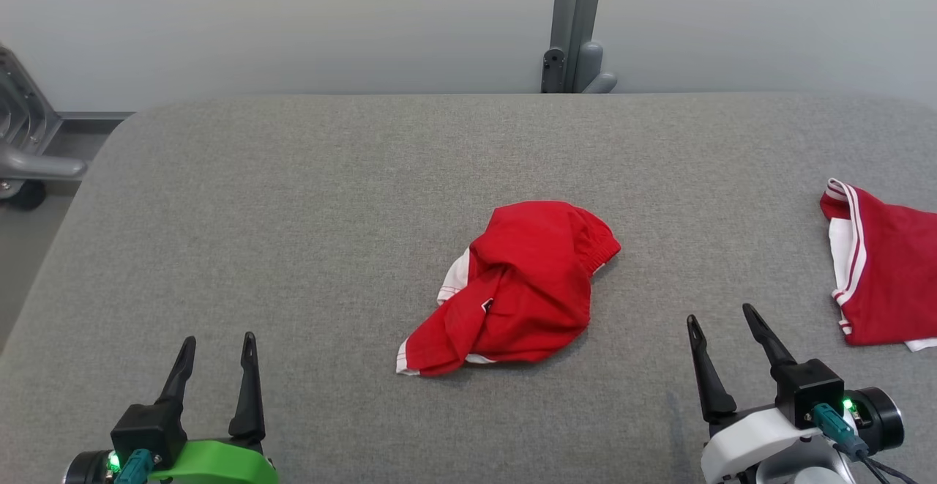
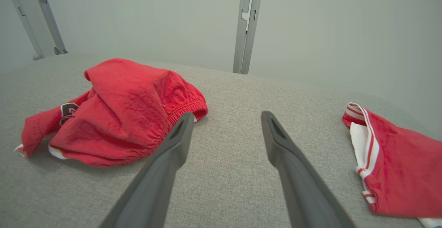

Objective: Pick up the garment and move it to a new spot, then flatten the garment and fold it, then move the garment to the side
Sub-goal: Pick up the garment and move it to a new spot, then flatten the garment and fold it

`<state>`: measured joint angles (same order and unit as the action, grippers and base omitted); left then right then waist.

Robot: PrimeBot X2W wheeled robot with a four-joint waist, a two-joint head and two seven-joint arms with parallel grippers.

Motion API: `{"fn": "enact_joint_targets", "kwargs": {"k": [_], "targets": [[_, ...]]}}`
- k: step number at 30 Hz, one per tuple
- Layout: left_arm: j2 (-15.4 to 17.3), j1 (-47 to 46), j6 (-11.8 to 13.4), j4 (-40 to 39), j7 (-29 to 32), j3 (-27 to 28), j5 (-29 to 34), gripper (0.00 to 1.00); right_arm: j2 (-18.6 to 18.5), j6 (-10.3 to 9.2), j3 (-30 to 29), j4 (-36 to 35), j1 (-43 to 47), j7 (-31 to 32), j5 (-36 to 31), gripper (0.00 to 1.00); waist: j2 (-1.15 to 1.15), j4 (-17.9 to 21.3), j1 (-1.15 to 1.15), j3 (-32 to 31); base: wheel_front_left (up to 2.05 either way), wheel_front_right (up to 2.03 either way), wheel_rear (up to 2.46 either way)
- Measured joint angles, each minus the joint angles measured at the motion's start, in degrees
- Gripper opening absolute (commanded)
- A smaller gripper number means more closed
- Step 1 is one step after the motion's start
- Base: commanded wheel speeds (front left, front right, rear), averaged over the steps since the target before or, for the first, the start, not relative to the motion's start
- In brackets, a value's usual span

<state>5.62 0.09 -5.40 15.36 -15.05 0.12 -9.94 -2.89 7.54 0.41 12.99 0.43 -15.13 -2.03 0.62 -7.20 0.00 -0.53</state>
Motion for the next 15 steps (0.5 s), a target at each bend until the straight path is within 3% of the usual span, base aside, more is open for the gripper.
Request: {"fn": "enact_joint_targets", "kwargs": {"k": [15], "targets": [[-1.11,-0.46,-1.60,0.87,0.00,1.14,1.24,1.00,0.00,0.00,-0.65,-0.14,-0.23,0.00,0.45,1.00,0.00,0.99,0.00,0.64,0.00,0.00,0.00]]}}
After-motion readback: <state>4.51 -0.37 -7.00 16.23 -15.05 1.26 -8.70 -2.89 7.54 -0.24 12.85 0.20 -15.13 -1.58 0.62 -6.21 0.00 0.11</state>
